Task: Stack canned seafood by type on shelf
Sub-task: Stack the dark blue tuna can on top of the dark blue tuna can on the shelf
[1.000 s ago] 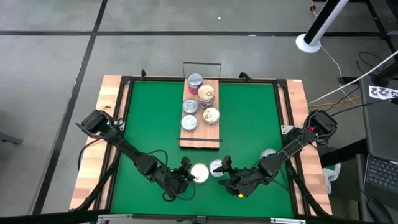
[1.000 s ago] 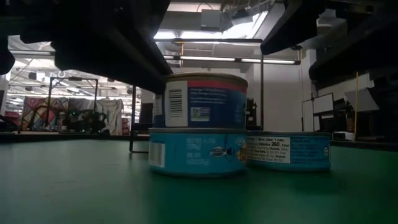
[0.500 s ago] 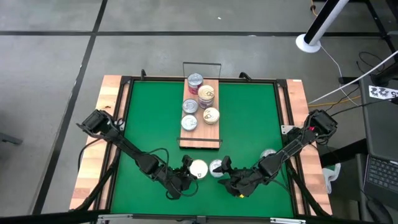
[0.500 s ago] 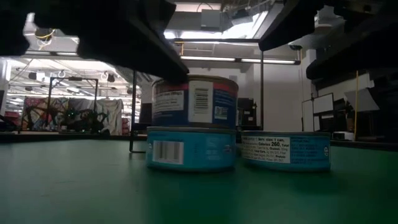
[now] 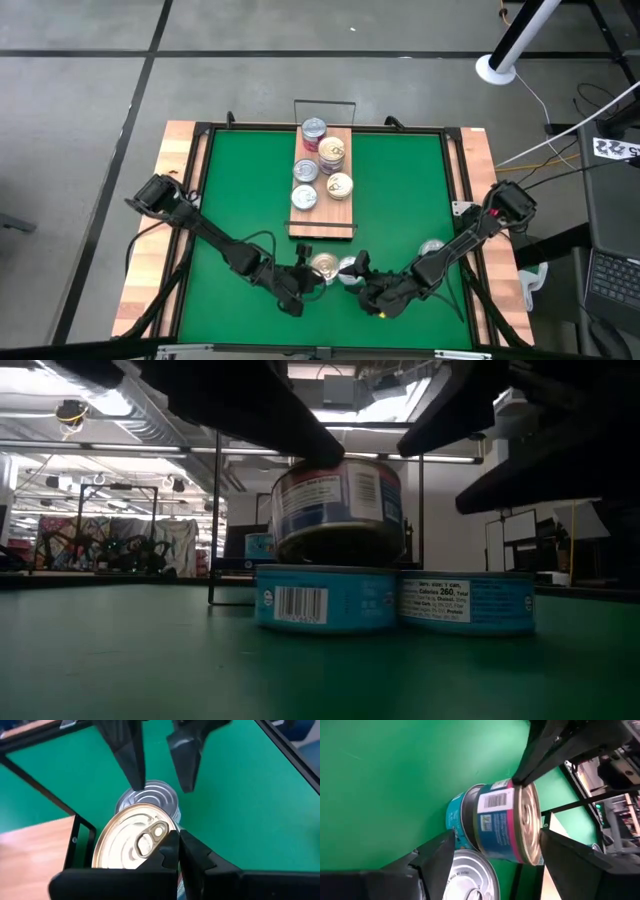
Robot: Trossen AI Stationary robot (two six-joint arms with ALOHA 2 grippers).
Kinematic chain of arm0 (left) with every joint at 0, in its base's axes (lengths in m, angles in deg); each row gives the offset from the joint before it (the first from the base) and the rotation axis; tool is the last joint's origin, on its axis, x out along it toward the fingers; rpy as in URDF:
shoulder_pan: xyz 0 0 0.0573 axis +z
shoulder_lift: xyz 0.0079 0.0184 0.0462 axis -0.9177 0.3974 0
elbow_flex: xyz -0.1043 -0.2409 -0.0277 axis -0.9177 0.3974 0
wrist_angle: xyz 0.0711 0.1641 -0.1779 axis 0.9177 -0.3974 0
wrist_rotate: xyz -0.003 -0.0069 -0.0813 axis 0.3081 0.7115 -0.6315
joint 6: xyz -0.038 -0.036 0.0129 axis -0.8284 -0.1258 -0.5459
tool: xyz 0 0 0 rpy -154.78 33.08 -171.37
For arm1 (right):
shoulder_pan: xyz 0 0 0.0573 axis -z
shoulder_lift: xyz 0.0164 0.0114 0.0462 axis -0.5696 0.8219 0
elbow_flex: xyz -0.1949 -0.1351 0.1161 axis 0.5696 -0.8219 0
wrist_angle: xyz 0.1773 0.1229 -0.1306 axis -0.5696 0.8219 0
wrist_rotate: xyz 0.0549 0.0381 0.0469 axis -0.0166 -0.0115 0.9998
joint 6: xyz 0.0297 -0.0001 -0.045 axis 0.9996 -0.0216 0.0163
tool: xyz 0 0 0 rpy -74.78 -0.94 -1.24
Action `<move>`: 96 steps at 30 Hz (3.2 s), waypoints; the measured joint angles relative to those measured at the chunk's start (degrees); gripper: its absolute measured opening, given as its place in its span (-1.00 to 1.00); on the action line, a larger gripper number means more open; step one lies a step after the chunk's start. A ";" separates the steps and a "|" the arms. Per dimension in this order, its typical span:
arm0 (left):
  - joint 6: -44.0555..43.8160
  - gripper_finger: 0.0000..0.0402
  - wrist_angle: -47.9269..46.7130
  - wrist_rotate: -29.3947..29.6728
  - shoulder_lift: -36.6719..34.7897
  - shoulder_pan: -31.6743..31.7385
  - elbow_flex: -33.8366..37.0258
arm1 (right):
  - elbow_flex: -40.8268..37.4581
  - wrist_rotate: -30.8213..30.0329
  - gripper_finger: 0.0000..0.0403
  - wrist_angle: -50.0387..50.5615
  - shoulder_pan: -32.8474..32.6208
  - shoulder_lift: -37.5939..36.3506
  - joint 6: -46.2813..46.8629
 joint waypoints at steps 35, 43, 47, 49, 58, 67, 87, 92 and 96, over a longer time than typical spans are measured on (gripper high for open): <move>-13.32 -1.00 2.79 0.20 -0.09 1.94 0.00 | 0.00 -12.18 0.42 -6.35 0.87 7.14 -2.91; -14.68 -1.00 3.06 0.23 -0.09 1.91 0.00 | 0.00 -12.19 0.38 -8.31 2.02 7.14 -2.92; -14.68 -1.00 5.01 0.18 -0.09 1.92 0.00 | 0.00 -11.39 0.23 -8.43 2.29 7.14 -2.92; -14.68 -1.00 5.42 0.14 -0.09 1.89 0.00 | 0.00 -11.03 0.13 -8.41 2.29 7.14 -2.92; -14.53 -0.95 5.62 0.05 -0.09 1.83 0.00 | 0.35 -10.75 -0.10 -7.96 2.21 7.12 -2.99; -15.71 -0.58 6.05 -2.65 -1.81 1.00 -0.09 | 4.16 -10.86 0.01 -2.91 0.54 6.07 -2.87; -13.70 -0.38 5.48 -3.15 -10.94 -1.45 -0.09 | 16.01 -18.46 -0.06 43.78 -10.03 -0.93 22.77; -13.12 -0.38 5.40 -3.14 -10.97 -1.45 -0.09 | 18.07 -18.70 -0.02 60.89 -11.03 -3.53 36.03; -12.73 -0.38 5.25 -3.14 -10.97 -1.45 -0.09 | 18.16 -18.74 -0.02 72.22 -10.61 -5.16 43.37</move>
